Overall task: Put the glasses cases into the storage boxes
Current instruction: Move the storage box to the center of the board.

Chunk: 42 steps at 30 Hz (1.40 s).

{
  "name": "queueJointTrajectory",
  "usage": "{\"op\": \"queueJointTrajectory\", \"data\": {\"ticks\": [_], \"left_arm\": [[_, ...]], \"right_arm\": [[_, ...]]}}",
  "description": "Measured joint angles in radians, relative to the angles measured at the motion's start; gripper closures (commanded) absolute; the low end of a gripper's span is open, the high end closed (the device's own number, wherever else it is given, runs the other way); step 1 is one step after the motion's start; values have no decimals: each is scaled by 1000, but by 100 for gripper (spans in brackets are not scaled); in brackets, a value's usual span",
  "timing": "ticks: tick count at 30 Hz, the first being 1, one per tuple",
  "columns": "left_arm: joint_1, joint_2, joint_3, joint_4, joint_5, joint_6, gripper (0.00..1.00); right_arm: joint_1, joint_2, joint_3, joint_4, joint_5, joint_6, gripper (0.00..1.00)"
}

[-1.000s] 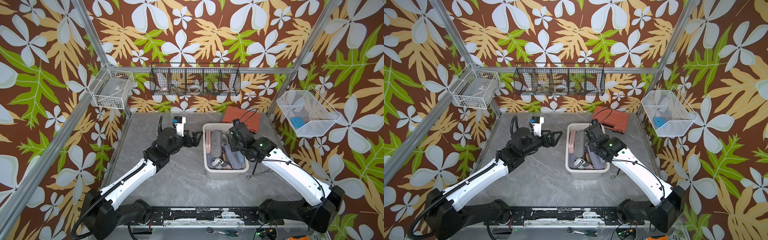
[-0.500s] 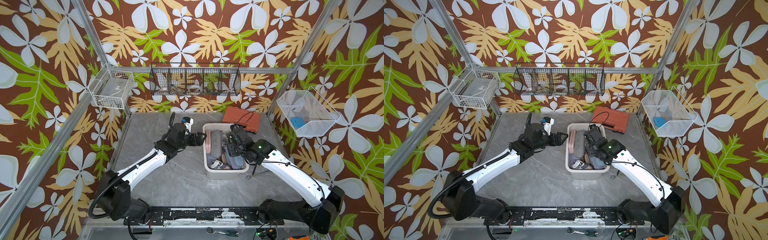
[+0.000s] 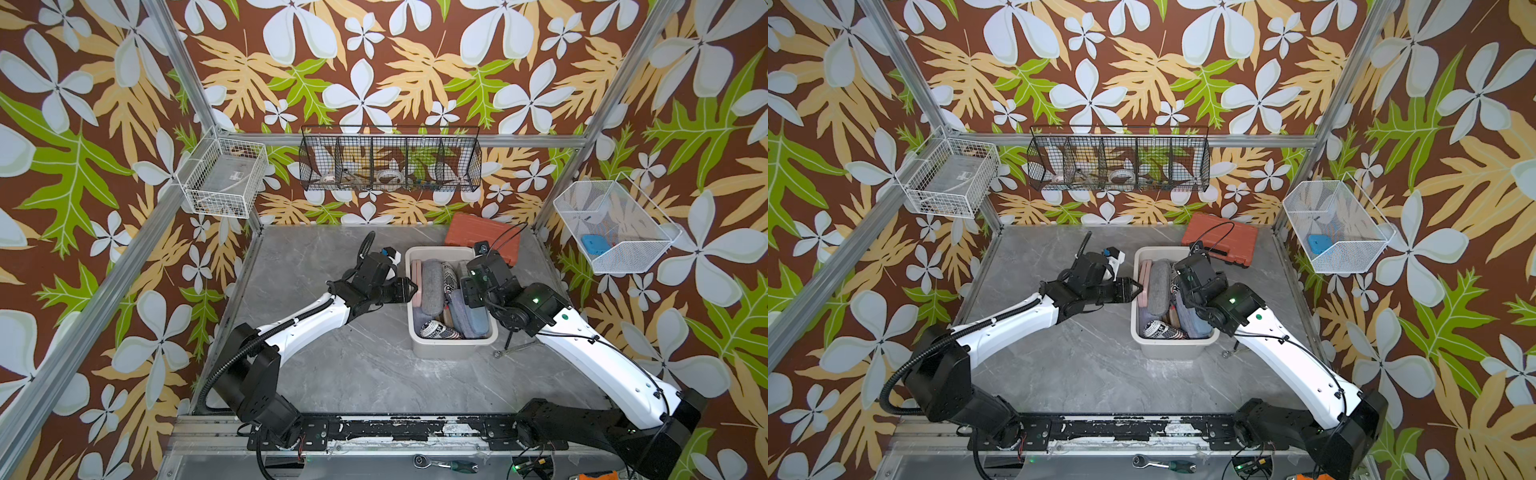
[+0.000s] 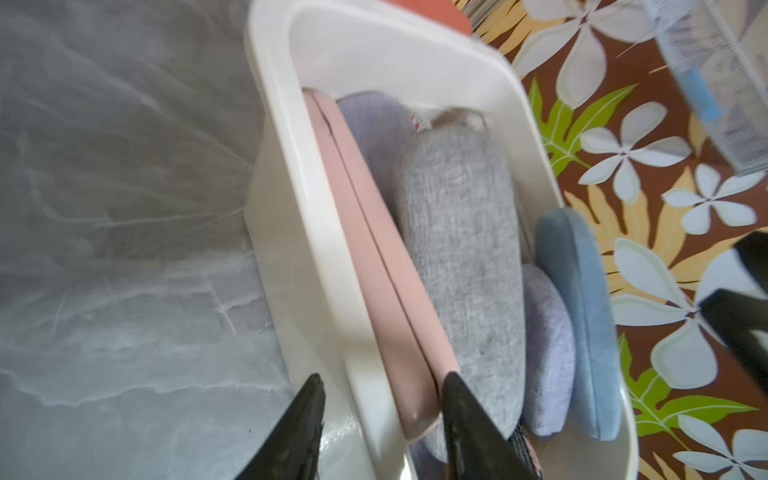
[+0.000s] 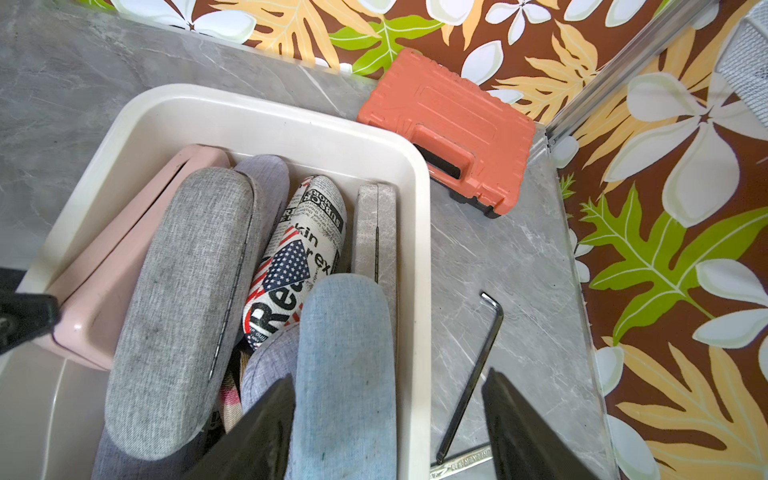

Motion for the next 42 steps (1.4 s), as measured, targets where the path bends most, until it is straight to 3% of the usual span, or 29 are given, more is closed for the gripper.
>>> {"op": "queueJointTrajectory", "data": {"ticks": [5, 15, 23, 31, 36, 42], "left_arm": [[-7, 39, 30, 4, -15, -39, 63], [-13, 66, 56, 16, -63, -109, 100], [-16, -28, 0, -52, -64, -77, 100], [-6, -227, -150, -129, -145, -106, 100], [34, -353, -268, -104, -164, -156, 100], [43, -388, -307, -71, -163, -177, 100]], "right_arm": [[0, -5, 18, 3, 11, -1, 29], [0, -49, -10, 19, 19, -4, 28], [-23, -73, -77, 61, 8, -4, 28], [-42, -106, -110, 116, -35, -3, 28], [-46, -138, -122, 161, -66, 5, 27], [-46, -184, -134, 226, -82, 27, 25]]}}
